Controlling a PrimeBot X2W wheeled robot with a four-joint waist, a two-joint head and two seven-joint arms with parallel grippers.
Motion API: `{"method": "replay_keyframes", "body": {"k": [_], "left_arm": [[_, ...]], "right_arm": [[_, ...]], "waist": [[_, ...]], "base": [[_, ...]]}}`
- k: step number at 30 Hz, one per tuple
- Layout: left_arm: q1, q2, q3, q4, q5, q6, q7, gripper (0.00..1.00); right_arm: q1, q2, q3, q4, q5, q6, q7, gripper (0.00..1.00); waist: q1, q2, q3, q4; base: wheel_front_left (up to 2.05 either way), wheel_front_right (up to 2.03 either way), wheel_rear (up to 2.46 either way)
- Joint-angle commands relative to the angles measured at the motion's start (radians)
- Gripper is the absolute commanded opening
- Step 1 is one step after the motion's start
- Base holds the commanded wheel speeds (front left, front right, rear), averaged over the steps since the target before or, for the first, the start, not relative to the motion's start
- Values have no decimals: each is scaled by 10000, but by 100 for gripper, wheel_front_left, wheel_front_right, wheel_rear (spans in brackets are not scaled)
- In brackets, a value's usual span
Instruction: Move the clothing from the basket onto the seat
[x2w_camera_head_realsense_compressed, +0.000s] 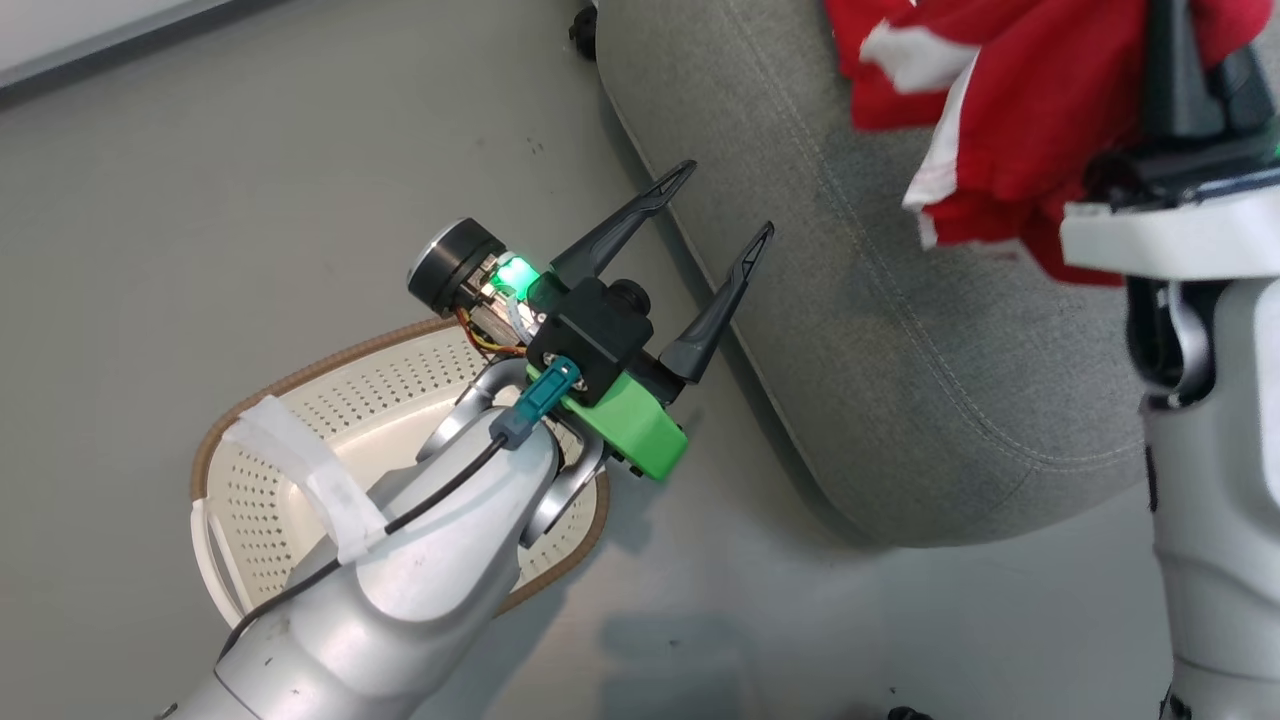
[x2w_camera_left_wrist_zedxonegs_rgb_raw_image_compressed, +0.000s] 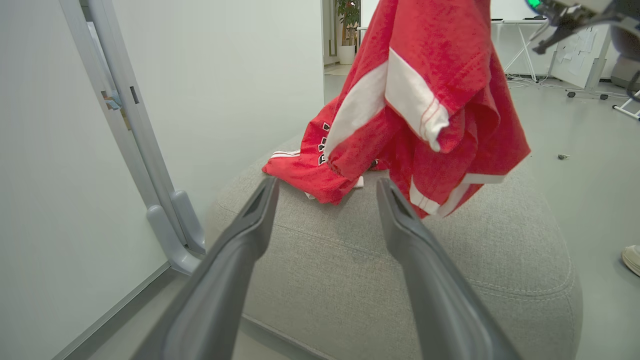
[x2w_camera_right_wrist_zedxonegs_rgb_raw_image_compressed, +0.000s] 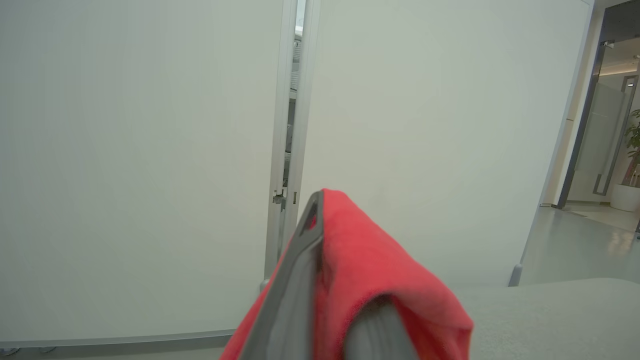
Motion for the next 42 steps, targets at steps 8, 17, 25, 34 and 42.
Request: {"method": "replay_keyframes", "body": {"k": [8,17,25,34,42], "left_arm": [[-642,261,-52,-189,284,6,168,100],[-1130,197,-167,-234,404,-39,118,100],[-1294,346,-169,-126,442,5,90,100],[-1462,359,-225,-58,395,6,63,100],[-1462,385,-209,-12,298,60,12,100]], "right_arm": [[-3339,-873,-1054,638,24,-8,-17,0],[-5954,-2138,-1875,2440,-16,-8,-17,0],[-6115,-2600,-2048,4628,-310,-9,-11,0],[-5486,-2419,-2082,6179,-395,-9,-12,0],[-5017,-2544,-1823,6964,-647,-9,-12,0]], "waist": [[-1,0,1896,380],[-1,0,2945,685],[-1,0,3478,681],[-1,0,3672,714],[-1,0,3573,822]], "base": [[0,0,0],[0,0,0],[0,0,0],[0,0,0],[0,0,0]]}}
